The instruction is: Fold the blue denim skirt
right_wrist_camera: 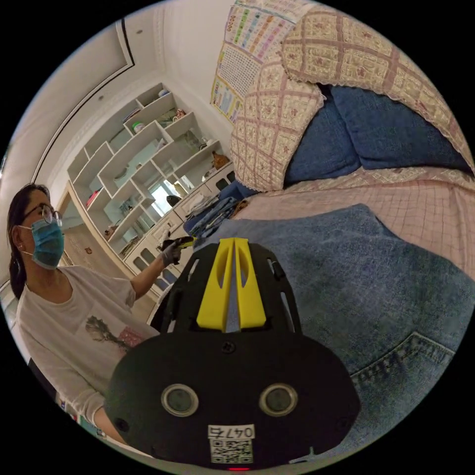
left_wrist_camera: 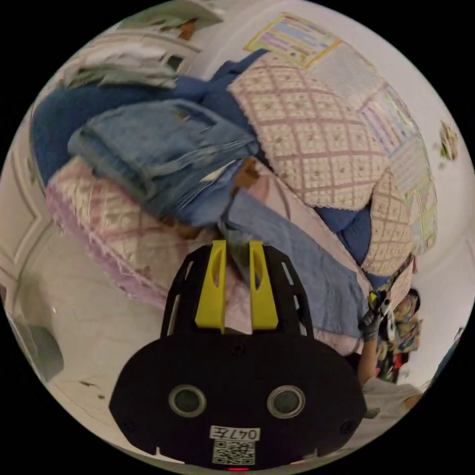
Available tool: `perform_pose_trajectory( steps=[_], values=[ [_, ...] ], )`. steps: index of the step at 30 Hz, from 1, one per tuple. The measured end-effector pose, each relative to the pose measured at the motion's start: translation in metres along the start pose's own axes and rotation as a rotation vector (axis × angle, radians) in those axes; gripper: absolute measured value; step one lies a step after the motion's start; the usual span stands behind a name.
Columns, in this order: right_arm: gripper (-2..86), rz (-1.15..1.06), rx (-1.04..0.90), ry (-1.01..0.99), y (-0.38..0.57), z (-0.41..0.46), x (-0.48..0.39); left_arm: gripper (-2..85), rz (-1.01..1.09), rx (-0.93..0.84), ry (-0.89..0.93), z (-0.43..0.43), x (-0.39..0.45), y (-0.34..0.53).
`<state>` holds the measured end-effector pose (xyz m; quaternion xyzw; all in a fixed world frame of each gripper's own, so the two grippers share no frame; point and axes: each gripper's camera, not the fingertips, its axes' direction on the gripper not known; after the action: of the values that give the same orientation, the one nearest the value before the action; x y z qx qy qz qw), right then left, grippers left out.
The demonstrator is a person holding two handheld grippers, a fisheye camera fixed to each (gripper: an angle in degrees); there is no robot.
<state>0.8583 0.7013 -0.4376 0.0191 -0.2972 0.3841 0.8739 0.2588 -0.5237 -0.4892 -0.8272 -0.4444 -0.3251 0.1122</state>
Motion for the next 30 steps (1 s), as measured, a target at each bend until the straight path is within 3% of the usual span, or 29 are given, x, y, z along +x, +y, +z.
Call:
perform_pose_trajectory(
  steps=[3, 6, 16, 23, 30],
  values=[
    [-1.2, 0.082, -0.04, -0.026, 0.007, -0.006, 0.007, 7.7, -0.13, 0.084, 0.112, 0.019, -0.054, 0.053],
    [-1.3, 0.127, 0.0, -0.053, 0.017, -0.028, 0.005, 9.1, -0.128, 0.155, 0.084, 0.021, -0.064, 0.105],
    [-1.3, 0.139, 0.011, -0.012, 0.039, -0.087, -0.041, 6.8, 0.08, 0.167, 0.109, 0.068, 0.01, 0.294],
    [-0.8, -0.21, 0.145, 0.393, 0.078, -0.179, -0.204, 6.0, 0.1, 0.159, 0.044, 0.113, 0.022, 0.378],
    [2.5, -0.034, 0.209, 0.529, 0.176, -0.304, -0.271, 7.9, -0.183, 0.079, 0.358, 0.22, -0.035, 0.39]
  ],
)
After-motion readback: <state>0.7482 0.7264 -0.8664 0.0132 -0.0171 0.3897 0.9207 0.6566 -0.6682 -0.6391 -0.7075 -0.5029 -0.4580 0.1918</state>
